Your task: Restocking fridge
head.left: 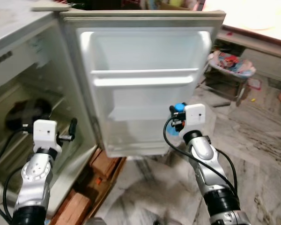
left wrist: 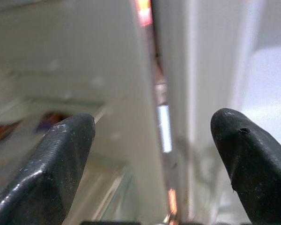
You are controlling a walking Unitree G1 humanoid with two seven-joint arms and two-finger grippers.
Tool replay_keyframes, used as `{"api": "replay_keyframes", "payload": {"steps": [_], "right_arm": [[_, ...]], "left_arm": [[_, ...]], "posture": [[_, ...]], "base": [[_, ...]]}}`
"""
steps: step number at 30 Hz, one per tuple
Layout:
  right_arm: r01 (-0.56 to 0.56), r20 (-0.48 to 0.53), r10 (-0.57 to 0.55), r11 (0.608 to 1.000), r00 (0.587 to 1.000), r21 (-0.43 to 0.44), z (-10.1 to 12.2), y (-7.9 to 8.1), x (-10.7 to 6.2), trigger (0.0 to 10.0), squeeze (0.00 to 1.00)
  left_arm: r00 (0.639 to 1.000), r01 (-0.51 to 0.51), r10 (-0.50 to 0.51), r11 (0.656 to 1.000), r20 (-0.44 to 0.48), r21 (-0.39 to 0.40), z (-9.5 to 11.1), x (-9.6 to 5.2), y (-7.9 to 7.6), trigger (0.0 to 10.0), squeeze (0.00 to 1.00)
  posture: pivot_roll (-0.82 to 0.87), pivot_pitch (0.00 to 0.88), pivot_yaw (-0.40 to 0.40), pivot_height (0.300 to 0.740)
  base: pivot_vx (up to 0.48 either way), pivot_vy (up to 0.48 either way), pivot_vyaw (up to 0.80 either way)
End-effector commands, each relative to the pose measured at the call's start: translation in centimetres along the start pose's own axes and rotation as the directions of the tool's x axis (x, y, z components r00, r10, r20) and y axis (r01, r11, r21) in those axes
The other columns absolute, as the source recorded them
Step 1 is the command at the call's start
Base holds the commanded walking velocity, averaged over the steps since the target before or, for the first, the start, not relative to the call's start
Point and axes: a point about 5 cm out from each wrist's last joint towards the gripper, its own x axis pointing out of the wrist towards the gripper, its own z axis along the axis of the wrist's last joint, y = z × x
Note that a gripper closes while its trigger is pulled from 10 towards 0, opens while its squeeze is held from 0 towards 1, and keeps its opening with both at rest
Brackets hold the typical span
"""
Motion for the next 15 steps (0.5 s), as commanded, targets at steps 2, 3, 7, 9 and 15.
{"api": "replay_keyframes", "payload": {"steps": [2,3,7,9,15], "right_arm": [[0.041,0.007,-0.041,0.999,0.999,-0.014,0.0,-1.4,-0.3,10.0,0.0],[0.039,0.007,-0.039,0.999,0.999,-0.014,0.0,-1.4,-0.3,10.0,0.0],[0.025,0.007,-0.025,1.0,1.0,-0.009,0.0,-1.3,-0.2,10.0,0.0],[0.015,0.009,-0.015,1.0,1.0,-0.005,0.1,-1.1,-0.1,10.0,0.0],[-0.07,0.042,0.067,0.996,0.997,0.063,0.7,0.1,0.3,10.0,0.0]], "left_arm": [[1.0,0.017,-0.017,1.0,0.0,-0.014,0.0,0.2,-0.8,10.0,0.0],[1.0,0.017,-0.017,1.0,0.0,-0.013,0.0,0.2,-0.8,10.0,0.0],[1.0,0.013,-0.013,1.0,-0.003,-0.011,-0.1,0.1,-0.7,10.0,0.0],[1.0,0.01,-0.01,1.0,-0.005,-0.01,-0.1,0.1,-0.7,10.0,0.0],[1.0,-0.015,0.015,1.0,-0.011,-0.008,-0.1,0.1,-0.3,10.0,0.0]], "posture": [[0.11,0.0,-0.038,0.74],[0.12,0.0,-0.039,0.74],[0.12,0.0,-0.039,0.74],[0.12,0.0,-0.04,0.74],[0.12,0.0,-0.038,0.74]], "base": [[0.0,0.0,0.0],[0.0,0.0,0.0],[0.0,0.0,0.0],[0.0,0.0,0.0],[0.0,0.0,0.0]]}}
